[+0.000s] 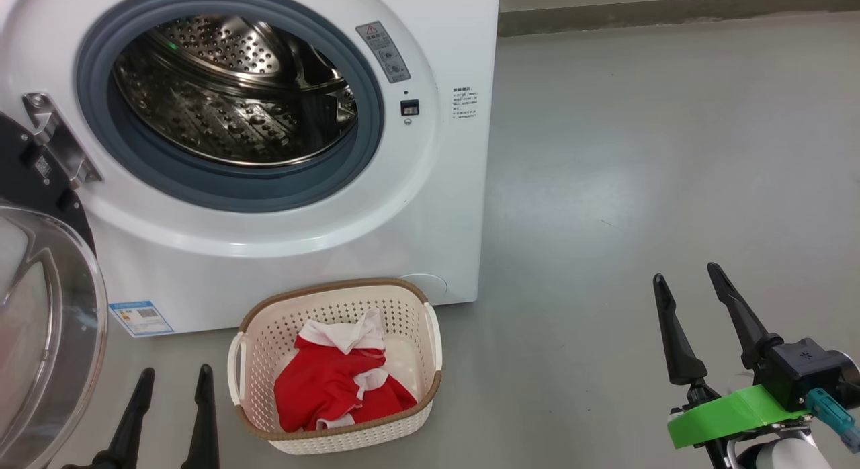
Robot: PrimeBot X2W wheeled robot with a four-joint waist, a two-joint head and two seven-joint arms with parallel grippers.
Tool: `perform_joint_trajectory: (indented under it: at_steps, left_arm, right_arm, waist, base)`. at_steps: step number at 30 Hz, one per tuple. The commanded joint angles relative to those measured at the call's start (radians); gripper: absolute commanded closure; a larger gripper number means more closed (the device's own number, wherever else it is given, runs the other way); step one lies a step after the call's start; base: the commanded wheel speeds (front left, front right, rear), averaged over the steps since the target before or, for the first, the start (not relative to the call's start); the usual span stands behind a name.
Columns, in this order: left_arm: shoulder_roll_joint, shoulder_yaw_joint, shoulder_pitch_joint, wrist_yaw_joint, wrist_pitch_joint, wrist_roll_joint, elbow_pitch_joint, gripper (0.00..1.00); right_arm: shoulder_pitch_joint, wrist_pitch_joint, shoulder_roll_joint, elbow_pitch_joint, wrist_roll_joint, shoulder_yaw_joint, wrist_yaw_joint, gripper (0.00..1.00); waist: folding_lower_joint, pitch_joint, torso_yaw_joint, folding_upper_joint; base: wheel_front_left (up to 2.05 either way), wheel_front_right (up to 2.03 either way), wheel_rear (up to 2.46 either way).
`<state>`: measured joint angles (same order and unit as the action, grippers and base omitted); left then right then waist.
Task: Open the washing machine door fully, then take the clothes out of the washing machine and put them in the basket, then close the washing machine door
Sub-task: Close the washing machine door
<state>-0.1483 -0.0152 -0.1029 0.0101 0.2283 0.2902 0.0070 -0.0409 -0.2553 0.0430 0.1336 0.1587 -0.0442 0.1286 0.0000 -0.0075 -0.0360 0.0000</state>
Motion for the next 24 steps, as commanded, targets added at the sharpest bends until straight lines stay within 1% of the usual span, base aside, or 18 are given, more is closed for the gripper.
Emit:
perform_joint_trajectory:
  at_steps: [1, 7, 13, 18, 24]
  left_arm:
    - [-0.019, -0.034, 0.031, 0.011, 0.011, -0.012, -0.026, 0.00]
    - [-0.016, -0.041, 0.032, 0.025, 0.018, -0.015, -0.043, 0.00]
    - [-0.015, -0.044, 0.031, 0.043, 0.017, -0.018, -0.064, 0.00]
    - [-0.017, -0.038, 0.038, 0.048, 0.012, -0.020, -0.084, 0.00]
    - [-0.012, -0.033, 0.041, 0.063, 0.008, -0.024, -0.110, 0.00]
  right_arm:
    - [-0.018, -0.006, 0.007, -0.025, 0.006, 0.023, 0.002, 0.00]
    - [-0.009, -0.006, 0.007, -0.023, 0.004, 0.021, 0.002, 0.00]
    - [-0.012, -0.006, 0.007, -0.028, -0.007, 0.028, 0.002, 0.00]
    - [-0.019, -0.006, 0.007, -0.039, -0.012, 0.039, 0.002, 0.00]
    - [-0.030, -0.006, 0.007, -0.046, -0.020, 0.056, 0.002, 0.00]
  waist:
    - [0.0000, 0.000, 0.003, 0.0000]
    - [0.0000, -0.004, 0.029, 0.0000]
    - [0.0000, 0.007, 0.072, 0.0000]
    - [0.0000, 0.027, 0.127, 0.0000]
    - [0.0000, 0.034, 0.207, 0.0000]
  base:
    - [0.00, 0.00, 0.00]
    - [0.00, 0.00, 0.00]
    - [0.00, 0.00, 0.00]
    - [0.00, 0.00, 0.00]
    - [0.00, 0.00, 0.00]
